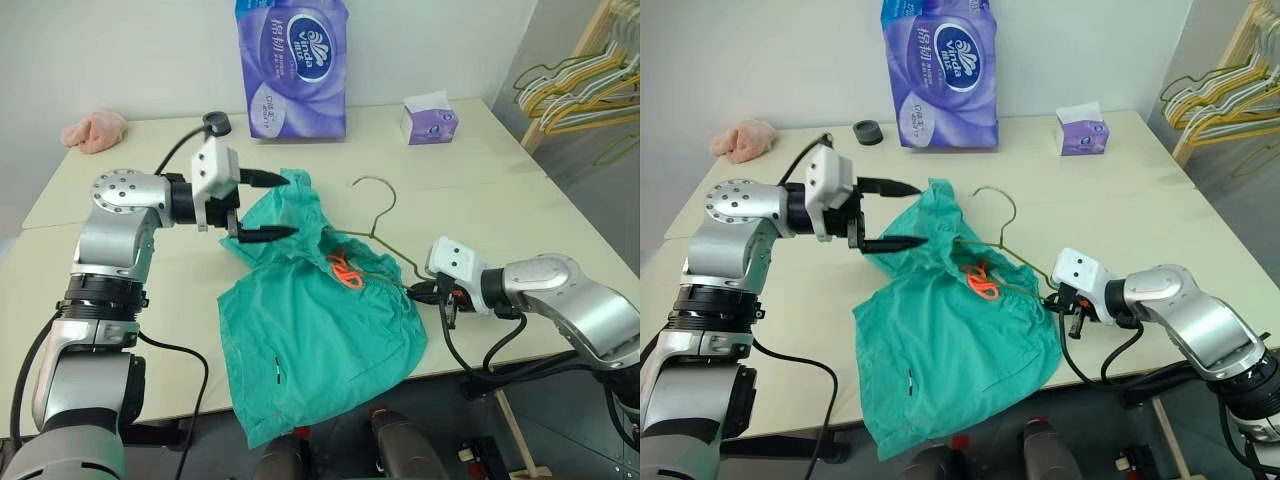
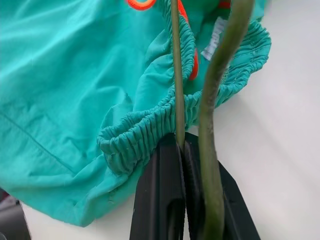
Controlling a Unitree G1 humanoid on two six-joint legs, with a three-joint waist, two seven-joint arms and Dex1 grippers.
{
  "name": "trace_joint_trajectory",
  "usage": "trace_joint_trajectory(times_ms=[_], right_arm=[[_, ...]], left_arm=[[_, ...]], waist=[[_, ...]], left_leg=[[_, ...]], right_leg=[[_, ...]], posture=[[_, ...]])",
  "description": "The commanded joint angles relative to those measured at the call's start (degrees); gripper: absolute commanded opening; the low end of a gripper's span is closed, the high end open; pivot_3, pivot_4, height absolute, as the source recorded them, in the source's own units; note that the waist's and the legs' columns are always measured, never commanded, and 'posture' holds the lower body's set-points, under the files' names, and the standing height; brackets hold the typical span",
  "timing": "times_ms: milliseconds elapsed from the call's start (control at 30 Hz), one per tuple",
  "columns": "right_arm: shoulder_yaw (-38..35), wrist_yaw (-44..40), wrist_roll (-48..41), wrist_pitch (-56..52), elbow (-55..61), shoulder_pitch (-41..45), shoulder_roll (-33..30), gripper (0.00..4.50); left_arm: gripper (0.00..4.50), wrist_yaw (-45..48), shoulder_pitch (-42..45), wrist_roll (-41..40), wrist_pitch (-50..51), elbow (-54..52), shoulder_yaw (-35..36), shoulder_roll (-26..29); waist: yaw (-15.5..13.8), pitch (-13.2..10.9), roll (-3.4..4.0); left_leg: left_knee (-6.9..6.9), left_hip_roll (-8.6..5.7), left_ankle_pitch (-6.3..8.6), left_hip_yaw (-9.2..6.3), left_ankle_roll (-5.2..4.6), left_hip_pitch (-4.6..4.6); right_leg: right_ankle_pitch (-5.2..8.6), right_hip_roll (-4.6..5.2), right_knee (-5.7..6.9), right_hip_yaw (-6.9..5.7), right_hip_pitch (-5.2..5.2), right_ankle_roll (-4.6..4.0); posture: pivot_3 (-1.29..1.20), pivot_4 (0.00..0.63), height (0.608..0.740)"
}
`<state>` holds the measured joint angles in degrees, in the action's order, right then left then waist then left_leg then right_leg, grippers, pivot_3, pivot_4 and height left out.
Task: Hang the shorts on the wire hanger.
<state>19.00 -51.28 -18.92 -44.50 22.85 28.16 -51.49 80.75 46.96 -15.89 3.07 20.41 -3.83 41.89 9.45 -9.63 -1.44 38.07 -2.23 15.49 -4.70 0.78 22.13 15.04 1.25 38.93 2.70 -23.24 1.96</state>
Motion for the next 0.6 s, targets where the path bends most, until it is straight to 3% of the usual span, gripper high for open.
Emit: trace_joint_trajectory(times_ms=[33,600], right_arm=[[-0.2,-2.1,2.0,2.6,2.7,1.8,-0.7,0.0],[-2.8,-5.1,3.6,6.1,5.1,2.8,1.1,0.0]], left_arm=[[4.46,2.3,1.9,2.0,-5.4,0.9,-1.4,0.1],[4.46,2.9,-1.1,9.8,-13.3,5.9,-6.1,-1.1]], waist=[[0.0,0.0,0.0],[0.2,0.0,0.0]], left_leg=[[0.0,0.0,0.0,0.0,0.0,0.0],[0.03,0.0,0.0,-0.03,-0.01,0.0]], right_leg=[[0.0,0.0,0.0,0.0,0.0,0.0],[0.0,0.0,0.04,-0.03,-0.01,0.0]], posture=[[-0.22,0.12,0.74],[-0.23,0.124,0.74]])
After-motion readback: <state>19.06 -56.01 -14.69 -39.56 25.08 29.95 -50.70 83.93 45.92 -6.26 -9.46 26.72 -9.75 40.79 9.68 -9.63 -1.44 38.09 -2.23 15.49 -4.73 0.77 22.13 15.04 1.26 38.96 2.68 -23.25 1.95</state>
